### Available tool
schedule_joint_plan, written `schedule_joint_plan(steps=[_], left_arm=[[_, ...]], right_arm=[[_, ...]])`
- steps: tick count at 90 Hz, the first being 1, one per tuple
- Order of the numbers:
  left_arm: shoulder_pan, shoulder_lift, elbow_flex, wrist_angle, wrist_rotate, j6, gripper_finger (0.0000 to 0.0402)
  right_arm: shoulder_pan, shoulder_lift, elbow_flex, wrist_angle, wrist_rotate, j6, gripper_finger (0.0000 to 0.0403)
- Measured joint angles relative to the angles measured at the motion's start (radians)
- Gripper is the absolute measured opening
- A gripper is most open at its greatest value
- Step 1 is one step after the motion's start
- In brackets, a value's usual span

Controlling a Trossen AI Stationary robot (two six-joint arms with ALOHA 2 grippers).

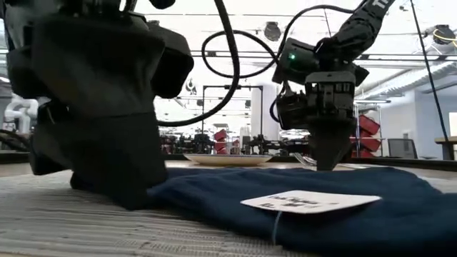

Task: Set table place
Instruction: Fold the blue table napkin

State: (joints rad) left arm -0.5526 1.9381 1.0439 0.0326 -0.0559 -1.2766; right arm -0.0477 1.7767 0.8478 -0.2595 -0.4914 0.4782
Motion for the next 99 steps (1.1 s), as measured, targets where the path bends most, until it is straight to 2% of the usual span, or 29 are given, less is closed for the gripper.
schedule_joint_plan(steps=[9, 24, 51, 99], left_arm=[[0.001, 0.000, 0.000, -0.005, 0.001, 0.000, 0.0111], [0.003, 0.000, 0.000, -0.010, -0.005, 0.000, 0.0111], [0.004, 0.000, -0.001, -0.016, -0.017, 0.009, 0.0111], [0.003, 0.000, -0.002, -0.016, -0.020, 0.034, 0.0111]], right_arm=[[0.000, -0.008, -0.001, 0.005, 0.013, 0.007, 0.0000], [-0.033, -0.039, -0.002, -0.003, 0.107, -0.003, 0.0000], [-0.084, -0.035, -0.002, 0.029, 0.125, -0.014, 0.0000], [-0.069, -0.034, -0.003, 0.118, 0.213, 0.007, 0.0000]])
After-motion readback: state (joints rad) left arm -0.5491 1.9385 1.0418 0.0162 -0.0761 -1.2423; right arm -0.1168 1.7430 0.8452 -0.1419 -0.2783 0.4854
